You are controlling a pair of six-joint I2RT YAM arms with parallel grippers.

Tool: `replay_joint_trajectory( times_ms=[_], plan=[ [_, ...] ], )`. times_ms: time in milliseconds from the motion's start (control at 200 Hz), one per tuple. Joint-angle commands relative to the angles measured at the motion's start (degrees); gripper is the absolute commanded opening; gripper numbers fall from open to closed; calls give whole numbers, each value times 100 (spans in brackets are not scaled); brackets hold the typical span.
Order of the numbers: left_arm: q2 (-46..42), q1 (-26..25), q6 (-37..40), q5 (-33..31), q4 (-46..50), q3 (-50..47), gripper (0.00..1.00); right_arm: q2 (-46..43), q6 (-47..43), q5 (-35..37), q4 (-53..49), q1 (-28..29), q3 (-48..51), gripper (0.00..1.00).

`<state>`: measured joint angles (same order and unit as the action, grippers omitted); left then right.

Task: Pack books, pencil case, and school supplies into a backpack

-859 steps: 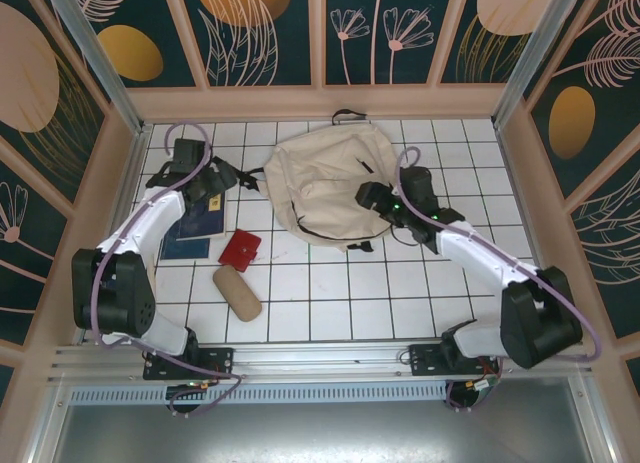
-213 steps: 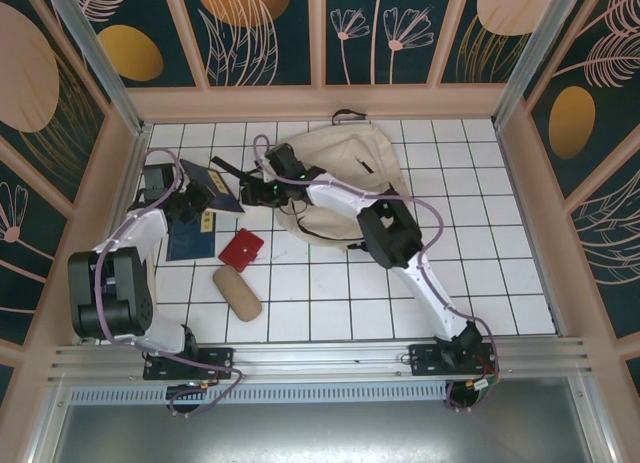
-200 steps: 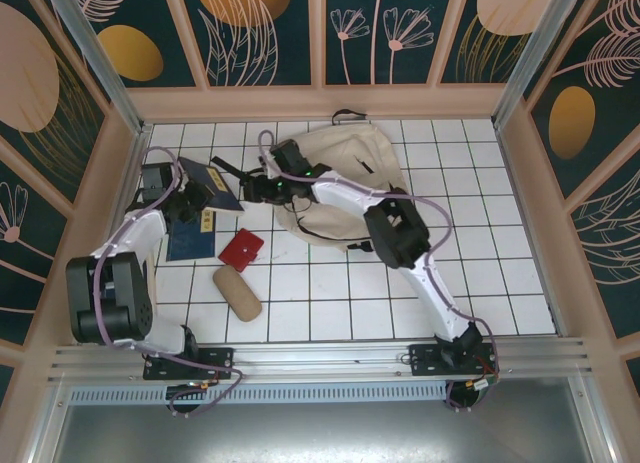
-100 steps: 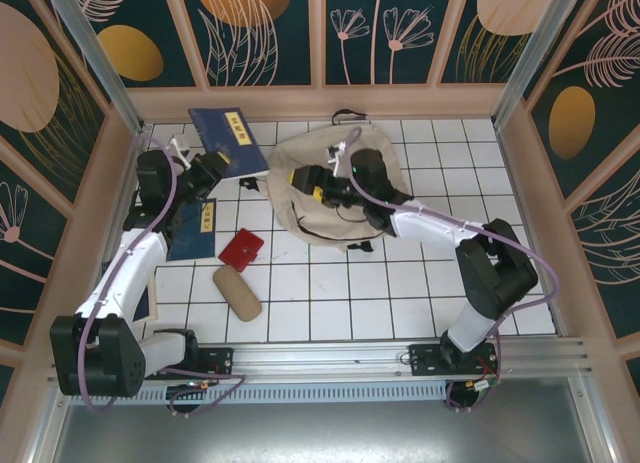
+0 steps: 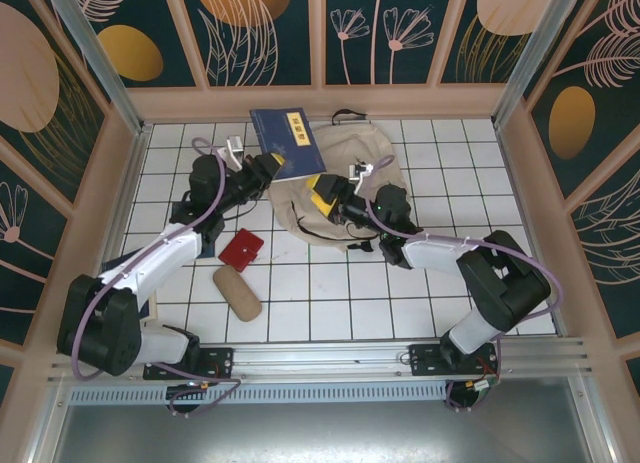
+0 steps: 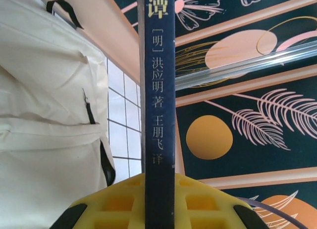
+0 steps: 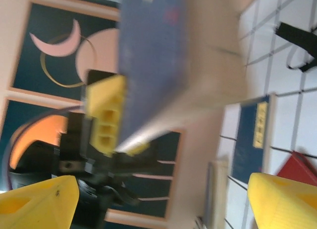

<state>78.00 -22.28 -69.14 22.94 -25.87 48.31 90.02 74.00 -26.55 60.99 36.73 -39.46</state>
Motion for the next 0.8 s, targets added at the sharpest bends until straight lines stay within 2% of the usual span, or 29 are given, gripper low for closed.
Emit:
replay_joint_trajectory(
  times_ms=[0,225,320,530,796],
  plan=[
    [174,-246,-129,-304,-704,233,0,-134,511,450,785,-42,53,89],
    [371,-525,-378,-555,-1176,170,0,-40,1091,1013,1025,-167,98,89],
    [390,-620,-430,-725,-1357,122,0,80,1342,1045,966,-177,1,87],
    [400,-705,-559,-1025,-1781,38,0,552,1848,982,1544,-186,-144,85],
    [592,-776,-799,-996,-1974,20,0,826,1803,1045,1766,-201,-479,72]
  ],
)
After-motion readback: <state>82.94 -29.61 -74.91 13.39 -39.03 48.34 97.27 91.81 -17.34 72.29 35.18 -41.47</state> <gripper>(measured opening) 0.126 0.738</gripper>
